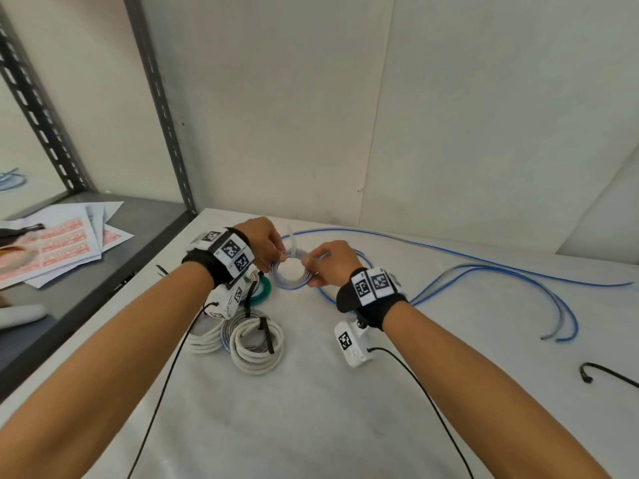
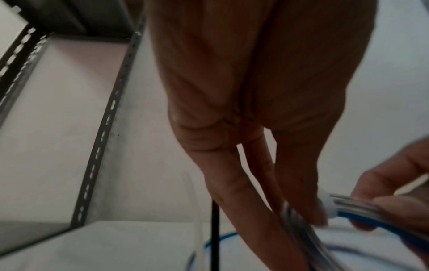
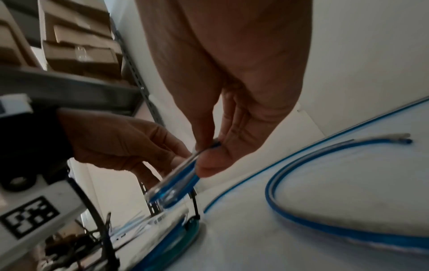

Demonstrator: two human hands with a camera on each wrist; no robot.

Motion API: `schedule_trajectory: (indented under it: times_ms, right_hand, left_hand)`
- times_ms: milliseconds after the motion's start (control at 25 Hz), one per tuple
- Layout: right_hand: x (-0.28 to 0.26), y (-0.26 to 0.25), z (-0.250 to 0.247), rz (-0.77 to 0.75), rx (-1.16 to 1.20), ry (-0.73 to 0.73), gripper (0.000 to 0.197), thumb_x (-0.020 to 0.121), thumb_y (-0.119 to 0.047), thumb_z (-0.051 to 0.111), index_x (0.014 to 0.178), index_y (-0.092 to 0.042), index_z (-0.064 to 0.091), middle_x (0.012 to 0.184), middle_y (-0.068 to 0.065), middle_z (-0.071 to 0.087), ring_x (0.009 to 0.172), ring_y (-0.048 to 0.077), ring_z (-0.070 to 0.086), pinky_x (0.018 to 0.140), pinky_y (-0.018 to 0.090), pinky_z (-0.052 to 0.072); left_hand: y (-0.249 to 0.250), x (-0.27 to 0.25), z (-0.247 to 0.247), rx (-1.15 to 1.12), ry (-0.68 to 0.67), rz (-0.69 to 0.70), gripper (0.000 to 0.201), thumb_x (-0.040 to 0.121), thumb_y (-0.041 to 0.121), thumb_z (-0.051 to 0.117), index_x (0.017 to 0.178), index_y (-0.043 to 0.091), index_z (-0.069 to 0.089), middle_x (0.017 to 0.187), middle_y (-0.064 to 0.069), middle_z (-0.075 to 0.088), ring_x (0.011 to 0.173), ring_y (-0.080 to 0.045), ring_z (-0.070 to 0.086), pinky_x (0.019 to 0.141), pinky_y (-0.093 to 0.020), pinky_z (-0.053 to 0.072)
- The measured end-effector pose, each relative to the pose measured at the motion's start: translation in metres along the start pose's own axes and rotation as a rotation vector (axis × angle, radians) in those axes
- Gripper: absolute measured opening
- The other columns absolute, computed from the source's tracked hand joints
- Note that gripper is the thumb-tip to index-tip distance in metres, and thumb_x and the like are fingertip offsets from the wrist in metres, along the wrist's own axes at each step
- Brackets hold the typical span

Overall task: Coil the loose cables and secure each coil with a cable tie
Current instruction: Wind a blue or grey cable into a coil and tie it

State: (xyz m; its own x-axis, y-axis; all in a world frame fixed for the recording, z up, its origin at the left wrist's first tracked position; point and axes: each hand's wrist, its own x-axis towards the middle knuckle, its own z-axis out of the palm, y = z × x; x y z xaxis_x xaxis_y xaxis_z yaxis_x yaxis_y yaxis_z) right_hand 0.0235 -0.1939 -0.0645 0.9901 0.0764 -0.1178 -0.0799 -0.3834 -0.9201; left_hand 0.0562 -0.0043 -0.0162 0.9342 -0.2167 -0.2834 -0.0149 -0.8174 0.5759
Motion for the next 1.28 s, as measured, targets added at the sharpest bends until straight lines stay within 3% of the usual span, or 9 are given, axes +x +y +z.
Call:
schedule_trajectory:
  times_ms: [200,320,480,600,720,800,960,1120,1280]
  right_hand:
    - [-0.007,0.012,0.022,0.071,-0.31,-0.092,0.019,0.087,-0.021,0.079,0.087,-0.008,0.066,0.072,0.007,0.072,0.058,0.015,0.069,0.057,0.019,0.057]
    - [-0.008,0.017,0.027,0.085,-0.463,-0.161,0.035,0.085,-0.037,0.079,0.092,-0.003,0.072,0.083,0.013,0.076,0.074,0.021,0.071,0.078,0.033,0.059]
    - [0.001,0.019,0.016,0.019,-0.721,-0.052,0.04,0.088,-0.041,0.074,0.098,-0.002,0.071,0.105,0.016,0.073,0.097,0.031,0.069,0.086,0.04,0.058]
    - [-0.005,0.021,-0.019,0.045,-0.844,-0.004,0.046,0.078,-0.046,0.081,0.101,-0.008,0.068,0.105,0.009,0.07,0.096,0.028,0.067,0.085,0.039,0.058]
    - [-0.02,0.037,-0.045,0.122,-0.984,-0.102,0.05,0.07,-0.044,0.088,0.102,-0.011,0.069,0.101,0.007,0.071,0.093,0.027,0.069,0.085,0.039,0.058]
    - [-0.025,0.047,-0.051,0.111,-0.997,-0.104,0.036,0.076,-0.035,0.086,0.1,-0.012,0.072,0.102,0.008,0.073,0.094,0.028,0.069,0.086,0.039,0.058]
    - [-0.036,0.04,-0.076,-0.039,-1.064,0.053,0.018,0.093,-0.022,0.065,0.109,-0.015,0.069,0.111,0.012,0.067,0.102,0.033,0.064,0.08,0.036,0.048]
    - [-0.046,0.032,-0.113,-0.233,-1.122,0.272,0.02,0.098,-0.011,0.054,0.109,-0.02,0.068,0.096,0.007,0.062,0.106,0.028,0.057,0.074,0.036,0.043]
    - [-0.058,0.04,-0.137,-0.348,-0.957,0.426,0.015,0.101,-0.022,0.056,0.107,-0.018,0.068,0.105,0.0,0.068,0.109,0.024,0.05,0.078,0.037,0.046]
  left_hand:
    - [-0.007,-0.002,0.026,0.426,0.02,-0.051,0.019,0.088,0.012,0.07,0.105,0.004,0.07,0.101,-0.015,0.074,0.085,-0.029,0.071,0.078,-0.036,0.06]
    - [0.004,-0.003,0.023,0.452,0.032,-0.06,0.027,0.091,0.006,0.066,0.117,-0.001,0.064,0.114,-0.021,0.068,0.093,-0.032,0.066,0.087,-0.039,0.057]
    - [0.023,-0.001,0.015,0.406,0.22,-0.016,0.03,0.093,0.006,0.062,0.123,0.006,0.063,0.125,-0.019,0.063,0.109,-0.037,0.064,0.093,-0.042,0.053]
    - [0.042,0.002,0.024,0.4,0.359,0.074,0.026,0.095,0.014,0.057,0.12,0.018,0.064,0.128,-0.013,0.057,0.117,-0.036,0.056,0.094,-0.041,0.047]
    - [0.062,0.007,0.046,0.317,0.231,0.236,0.023,0.091,0.008,0.059,0.102,0.025,0.07,0.117,-0.009,0.067,0.106,-0.028,0.063,0.089,-0.034,0.049]
    - [0.071,0.009,0.065,0.335,0.062,0.296,0.025,0.091,0.005,0.06,0.106,0.019,0.073,0.114,-0.008,0.069,0.105,-0.024,0.065,0.088,-0.03,0.049]
    - [0.083,0.015,0.098,0.463,-0.041,0.38,0.035,0.092,0.021,0.072,0.126,0.015,0.067,0.123,-0.004,0.065,0.111,-0.022,0.06,0.088,-0.025,0.043]
    - [0.11,0.022,0.106,0.353,0.138,0.484,0.019,0.087,0.027,0.077,0.105,0.018,0.076,0.105,-0.002,0.074,0.096,-0.022,0.065,0.083,-0.032,0.05]
    - [0.133,0.022,0.106,0.196,0.292,0.595,0.013,0.088,0.024,0.077,0.097,0.015,0.078,0.094,-0.004,0.076,0.087,-0.023,0.068,0.079,-0.034,0.052]
